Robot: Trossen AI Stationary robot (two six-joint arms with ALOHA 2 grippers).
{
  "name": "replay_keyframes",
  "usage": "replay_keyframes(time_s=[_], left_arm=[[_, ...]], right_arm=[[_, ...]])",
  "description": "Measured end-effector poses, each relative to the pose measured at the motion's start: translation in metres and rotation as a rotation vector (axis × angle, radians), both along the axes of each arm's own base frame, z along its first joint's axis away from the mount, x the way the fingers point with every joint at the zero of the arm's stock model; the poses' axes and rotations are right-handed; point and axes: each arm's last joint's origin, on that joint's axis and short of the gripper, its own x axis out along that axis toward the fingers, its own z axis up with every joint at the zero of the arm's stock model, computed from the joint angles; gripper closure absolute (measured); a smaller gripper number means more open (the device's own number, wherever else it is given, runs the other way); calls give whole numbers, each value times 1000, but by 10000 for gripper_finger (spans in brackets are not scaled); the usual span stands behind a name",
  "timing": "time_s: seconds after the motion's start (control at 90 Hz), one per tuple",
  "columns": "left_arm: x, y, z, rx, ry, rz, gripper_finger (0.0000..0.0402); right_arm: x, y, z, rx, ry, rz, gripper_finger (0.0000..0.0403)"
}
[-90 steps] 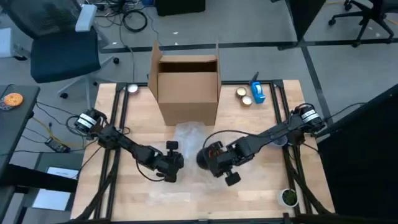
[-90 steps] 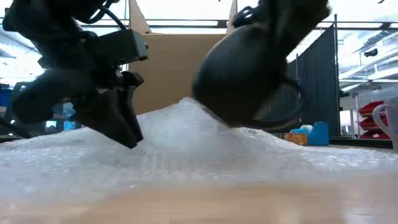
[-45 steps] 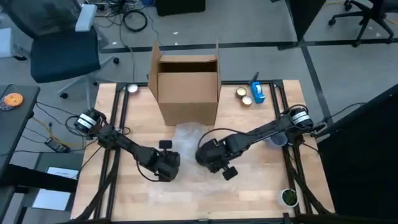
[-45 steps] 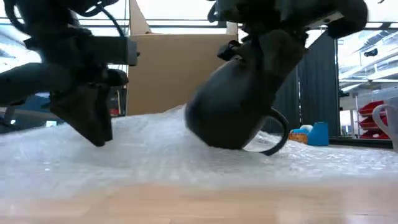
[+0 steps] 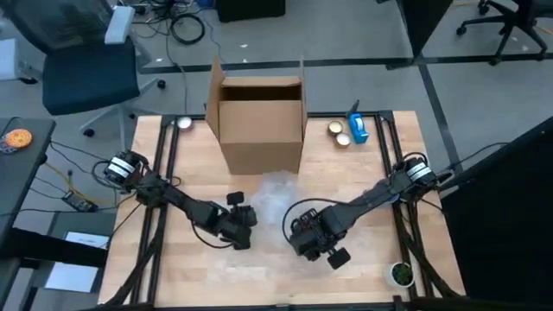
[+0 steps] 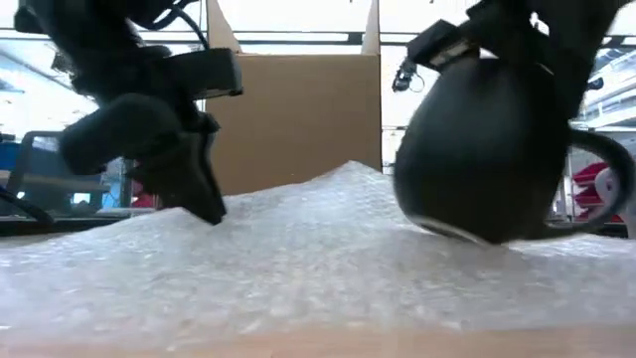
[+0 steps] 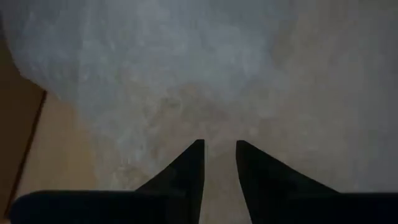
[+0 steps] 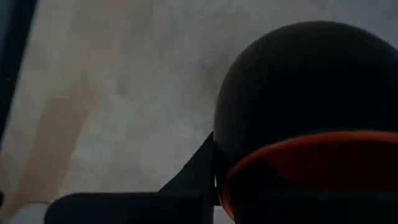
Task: Wrap mug
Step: Wrap the orange mug with bubble wrap
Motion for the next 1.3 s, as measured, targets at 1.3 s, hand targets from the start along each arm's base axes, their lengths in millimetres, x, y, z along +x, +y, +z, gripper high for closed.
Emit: replay_keyframes(time_s=[1.3], left_arm=[[24, -13, 21, -233, -421, -53, 324]], right_arm=[[28, 2, -24, -23, -114, -226, 378]])
